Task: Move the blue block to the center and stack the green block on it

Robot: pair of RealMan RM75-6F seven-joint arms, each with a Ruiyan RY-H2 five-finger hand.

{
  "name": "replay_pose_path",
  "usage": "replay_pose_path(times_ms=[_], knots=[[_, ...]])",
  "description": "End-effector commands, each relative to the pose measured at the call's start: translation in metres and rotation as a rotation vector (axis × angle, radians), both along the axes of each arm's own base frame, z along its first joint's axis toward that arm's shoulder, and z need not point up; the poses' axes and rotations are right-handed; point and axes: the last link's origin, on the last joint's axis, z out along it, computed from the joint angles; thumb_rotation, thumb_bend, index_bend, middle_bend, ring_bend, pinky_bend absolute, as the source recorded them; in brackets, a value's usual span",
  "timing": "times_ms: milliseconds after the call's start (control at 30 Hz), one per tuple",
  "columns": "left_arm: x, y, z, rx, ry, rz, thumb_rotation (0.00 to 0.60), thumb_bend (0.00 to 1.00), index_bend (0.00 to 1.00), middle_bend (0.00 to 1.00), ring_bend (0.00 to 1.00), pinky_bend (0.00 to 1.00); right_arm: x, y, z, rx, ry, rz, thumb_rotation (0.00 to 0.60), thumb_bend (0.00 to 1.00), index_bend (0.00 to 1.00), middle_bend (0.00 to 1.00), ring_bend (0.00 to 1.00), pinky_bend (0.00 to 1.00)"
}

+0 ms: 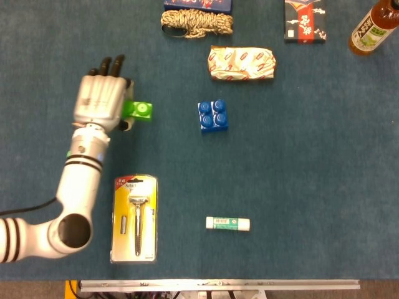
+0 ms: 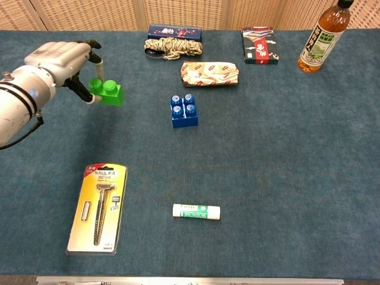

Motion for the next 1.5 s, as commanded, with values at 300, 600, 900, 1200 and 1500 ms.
replay_pose_path(times_ms=[300,600,900,1200,1500], knots=[[0.037,0.016,-0.025,-0.005,-0.004,-0.004,0.6,0.27,0.53,0.08,0.06,0.2,-0.003,0.004,0.01,-0.029,-0.014,-0.024,0.6,0.23,0.23,0.17,0.0,0.1],[0.053,0.019,-0.03,0.035,-0.083,0.038,0.6,0.29,0.54,0.09,0.06,0.2,-0.004,0.004,0.012,-0.026,-0.02,-0.033,0.6,0.23,0.23,0.17,0.0,0.1],[0.064,0.015,-0.042,0.047,-0.13,0.09,0.6,0.29,0.54,0.1,0.07,0.2,-0.006,0.004,0.015,-0.032,-0.026,-0.05,0.6,0.23,0.23,0.17,0.0,0.1],[0.081,0.012,-0.061,0.029,-0.12,0.079,0.6,0.29,0.54,0.1,0.07,0.2,-0.009,0.005,0.02,-0.048,-0.034,-0.071,0.6,0.23,0.23,0.17,0.0,0.1],[0.095,0.015,-0.073,0.039,-0.135,0.088,0.6,0.29,0.55,0.11,0.07,0.2,-0.01,0.005,0.022,-0.045,-0.038,-0.08,0.6,0.23,0.23,0.17,0.0,0.1]])
